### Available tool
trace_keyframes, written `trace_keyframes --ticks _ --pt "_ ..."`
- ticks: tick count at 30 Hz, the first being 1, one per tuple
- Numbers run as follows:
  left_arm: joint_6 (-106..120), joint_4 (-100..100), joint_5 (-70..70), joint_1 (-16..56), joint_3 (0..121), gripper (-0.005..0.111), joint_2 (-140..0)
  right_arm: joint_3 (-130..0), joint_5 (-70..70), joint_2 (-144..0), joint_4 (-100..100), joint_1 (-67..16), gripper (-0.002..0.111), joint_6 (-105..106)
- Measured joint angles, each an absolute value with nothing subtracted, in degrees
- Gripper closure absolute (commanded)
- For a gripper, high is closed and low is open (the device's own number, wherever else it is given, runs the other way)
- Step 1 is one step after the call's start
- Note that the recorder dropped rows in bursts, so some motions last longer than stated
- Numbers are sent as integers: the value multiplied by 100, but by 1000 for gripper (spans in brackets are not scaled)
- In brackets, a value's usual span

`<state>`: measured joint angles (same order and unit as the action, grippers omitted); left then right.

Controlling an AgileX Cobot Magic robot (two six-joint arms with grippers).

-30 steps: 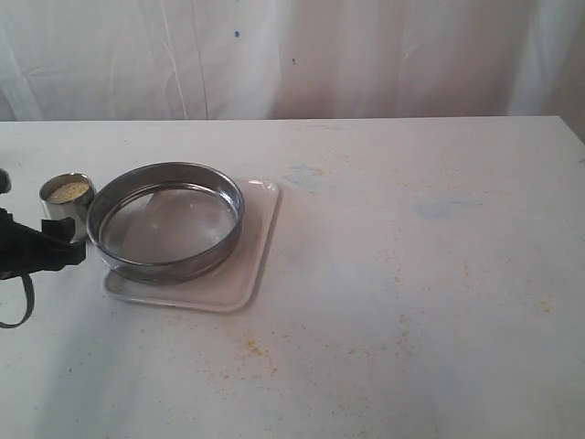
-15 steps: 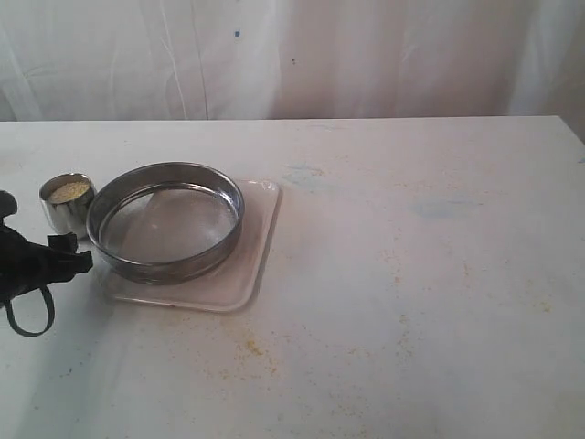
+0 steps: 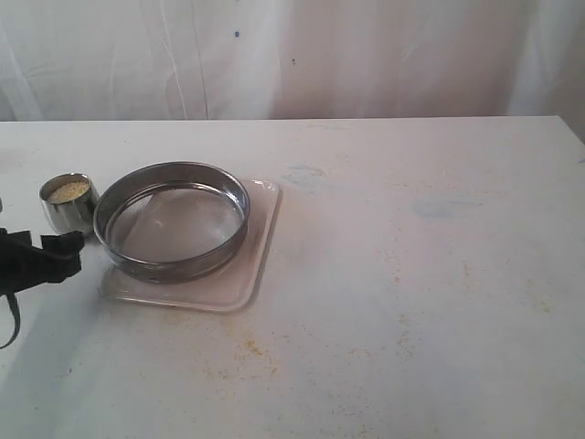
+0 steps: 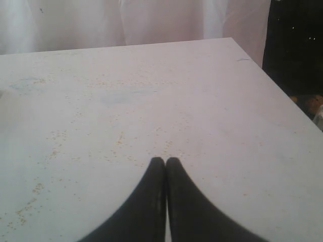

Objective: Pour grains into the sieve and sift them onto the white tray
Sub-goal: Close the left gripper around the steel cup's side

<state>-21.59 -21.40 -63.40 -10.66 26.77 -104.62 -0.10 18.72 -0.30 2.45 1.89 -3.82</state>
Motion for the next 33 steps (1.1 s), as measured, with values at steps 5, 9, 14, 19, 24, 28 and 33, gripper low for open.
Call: trace_keyframes --ticks 5,9,14,19,24,28,33 --pt "-1952 -2047 -6434 -1636 2656 31 -10410 -10 1872 -30 245 189 108 -382" --pt "-1831 -2295 -6929 -1652 2656 31 -10374 -10 1872 -30 245 189 108 -382" --pt "-1938 -2474 -6409 -1652 2720 31 -10374 -10 1872 -30 245 189 108 -382" --pt "-2060 -2831 -6311 -1652 3027 31 -10374 -10 1872 -30 245 189 108 -382" --pt "-2093 -3004 -6263 -1652 3243 31 -10374 -10 1872 -30 245 189 108 -382" --pt "-2093 -3044 -6274 -1652 3263 31 -10512 -10 1872 -30 245 189 108 -382" --pt "-2082 -3100 -6674 -1652 3263 31 -10954 -10 1872 -30 245 189 108 -382"
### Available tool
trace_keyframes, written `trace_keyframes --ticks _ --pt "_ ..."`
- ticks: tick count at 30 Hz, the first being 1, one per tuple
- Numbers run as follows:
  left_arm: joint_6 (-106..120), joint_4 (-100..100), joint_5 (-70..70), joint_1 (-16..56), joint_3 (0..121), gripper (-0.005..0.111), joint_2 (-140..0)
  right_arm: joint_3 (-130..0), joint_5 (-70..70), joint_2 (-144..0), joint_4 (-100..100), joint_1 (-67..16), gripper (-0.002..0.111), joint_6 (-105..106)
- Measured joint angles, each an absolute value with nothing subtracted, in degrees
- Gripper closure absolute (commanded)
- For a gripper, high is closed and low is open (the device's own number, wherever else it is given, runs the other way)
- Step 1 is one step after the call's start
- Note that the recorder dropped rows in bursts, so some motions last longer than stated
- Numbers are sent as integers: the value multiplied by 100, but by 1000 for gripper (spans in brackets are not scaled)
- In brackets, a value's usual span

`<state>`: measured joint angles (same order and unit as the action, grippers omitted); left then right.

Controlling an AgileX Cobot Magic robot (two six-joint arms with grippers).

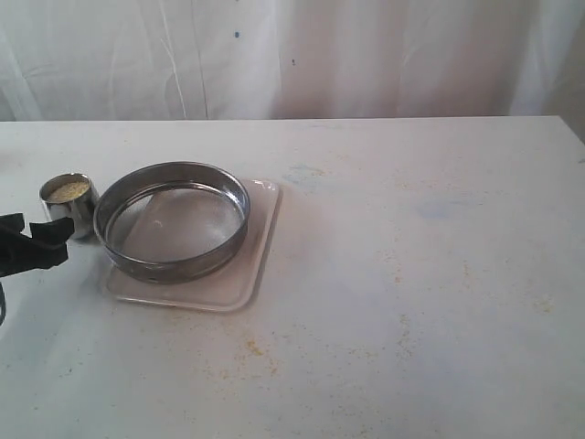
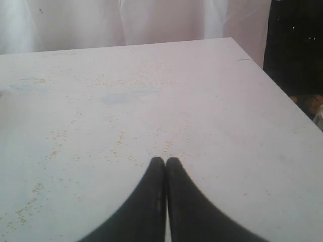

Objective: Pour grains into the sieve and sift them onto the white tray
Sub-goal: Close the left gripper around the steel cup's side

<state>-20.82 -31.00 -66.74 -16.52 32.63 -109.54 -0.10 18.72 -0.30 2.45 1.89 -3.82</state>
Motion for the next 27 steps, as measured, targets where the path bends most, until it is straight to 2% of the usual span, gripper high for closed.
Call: trace_keyframes --ticks 10,27 --pt "-1947 -3254 -6932 -1652 3581 31 -11499 -10 1872 -30 245 189 108 -382" --pt "-2359 -3542 -7001 -1652 4119 31 -11662 -10 1872 -30 245 189 108 -382"
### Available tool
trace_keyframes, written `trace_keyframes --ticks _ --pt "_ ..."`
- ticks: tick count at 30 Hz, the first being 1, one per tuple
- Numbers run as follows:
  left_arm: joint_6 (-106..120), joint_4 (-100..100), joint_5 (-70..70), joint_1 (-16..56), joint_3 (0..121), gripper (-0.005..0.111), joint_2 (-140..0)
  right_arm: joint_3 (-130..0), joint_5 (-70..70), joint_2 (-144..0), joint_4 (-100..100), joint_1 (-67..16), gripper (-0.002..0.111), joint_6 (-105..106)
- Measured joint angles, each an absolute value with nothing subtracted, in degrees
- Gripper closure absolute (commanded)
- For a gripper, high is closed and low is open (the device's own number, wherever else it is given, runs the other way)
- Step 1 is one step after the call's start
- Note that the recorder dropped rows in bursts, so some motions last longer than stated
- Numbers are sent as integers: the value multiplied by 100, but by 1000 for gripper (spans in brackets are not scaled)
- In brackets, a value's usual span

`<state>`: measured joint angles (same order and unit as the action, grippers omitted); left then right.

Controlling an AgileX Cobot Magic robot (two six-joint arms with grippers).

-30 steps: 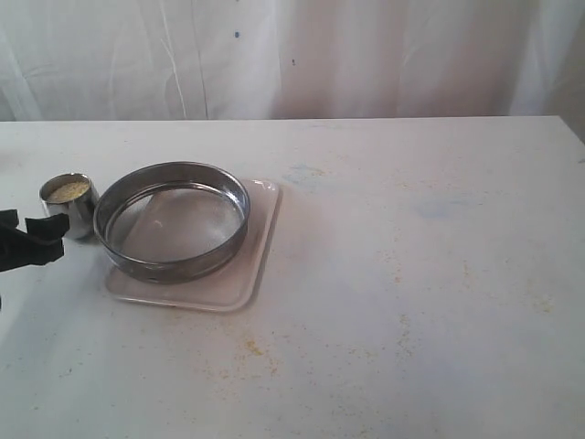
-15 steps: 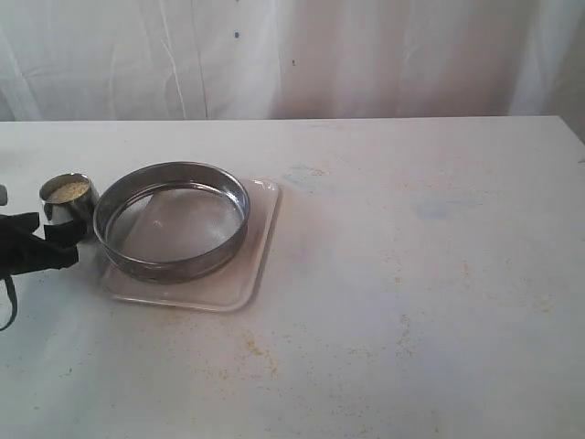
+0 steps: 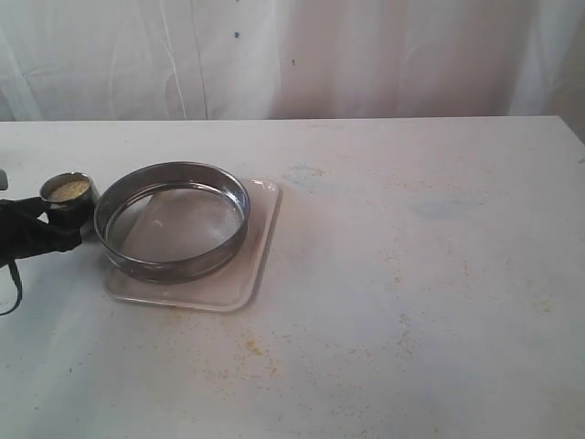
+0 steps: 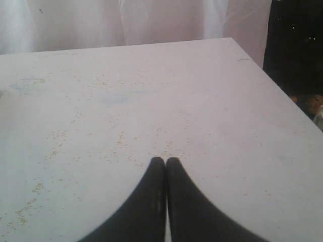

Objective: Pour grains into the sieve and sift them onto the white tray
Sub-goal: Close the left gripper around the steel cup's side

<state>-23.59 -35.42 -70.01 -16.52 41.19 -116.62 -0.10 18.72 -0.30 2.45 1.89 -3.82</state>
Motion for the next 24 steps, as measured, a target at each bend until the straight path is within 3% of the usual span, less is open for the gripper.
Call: trace_keyframes --ticks 24 --pt "-2531 -3557 -6985 -1652 4333 30 -12034 -10 1872 -30 245 189 108 -382"
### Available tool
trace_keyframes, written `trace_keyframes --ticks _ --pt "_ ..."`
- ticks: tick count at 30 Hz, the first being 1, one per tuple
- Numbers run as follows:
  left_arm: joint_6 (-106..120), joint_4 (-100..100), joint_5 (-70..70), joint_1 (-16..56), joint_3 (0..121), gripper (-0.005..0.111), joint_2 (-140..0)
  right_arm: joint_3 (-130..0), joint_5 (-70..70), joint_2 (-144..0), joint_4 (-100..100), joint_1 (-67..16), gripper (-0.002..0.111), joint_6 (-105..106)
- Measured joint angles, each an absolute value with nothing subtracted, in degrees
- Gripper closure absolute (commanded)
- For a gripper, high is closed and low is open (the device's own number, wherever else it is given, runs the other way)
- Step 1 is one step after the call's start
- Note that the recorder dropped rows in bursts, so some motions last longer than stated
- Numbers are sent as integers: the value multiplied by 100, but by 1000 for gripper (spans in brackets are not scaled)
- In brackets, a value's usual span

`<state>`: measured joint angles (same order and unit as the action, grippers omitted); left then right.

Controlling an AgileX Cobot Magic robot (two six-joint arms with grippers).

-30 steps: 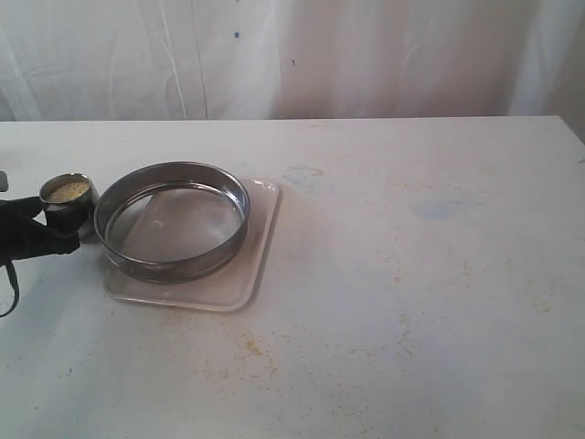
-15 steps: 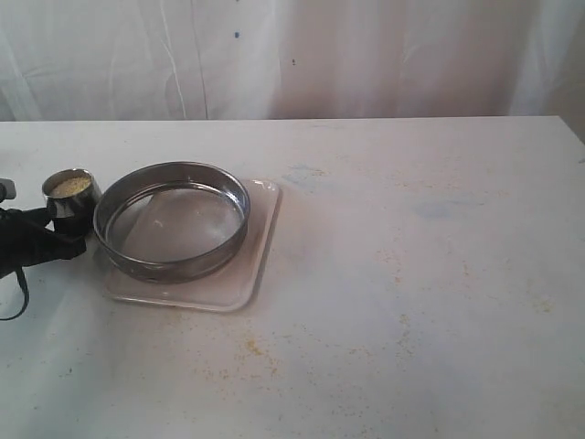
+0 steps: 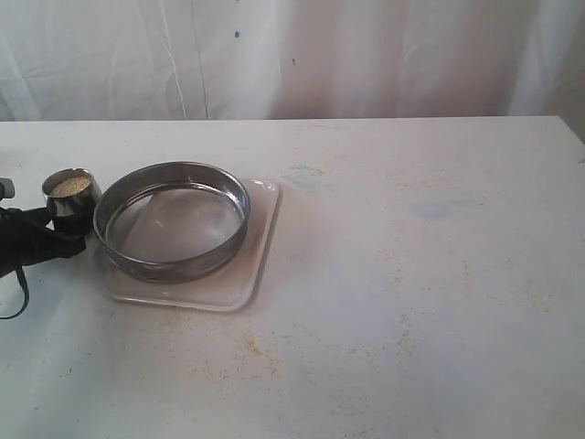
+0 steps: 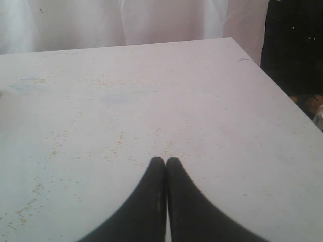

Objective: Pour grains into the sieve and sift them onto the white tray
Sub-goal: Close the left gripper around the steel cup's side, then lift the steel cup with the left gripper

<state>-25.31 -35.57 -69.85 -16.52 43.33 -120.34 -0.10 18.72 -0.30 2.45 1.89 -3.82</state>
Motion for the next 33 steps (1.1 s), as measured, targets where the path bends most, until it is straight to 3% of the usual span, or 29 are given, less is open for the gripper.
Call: trace_keyframes --ticks 6,33 --pt "-2595 -3500 -6985 -1652 4359 2 -12034 -10 1872 -30 245 189 108 -382" --pt "-2810 -3797 -6924 -1652 4860 2 -12034 -10 1872 -30 245 189 108 -382"
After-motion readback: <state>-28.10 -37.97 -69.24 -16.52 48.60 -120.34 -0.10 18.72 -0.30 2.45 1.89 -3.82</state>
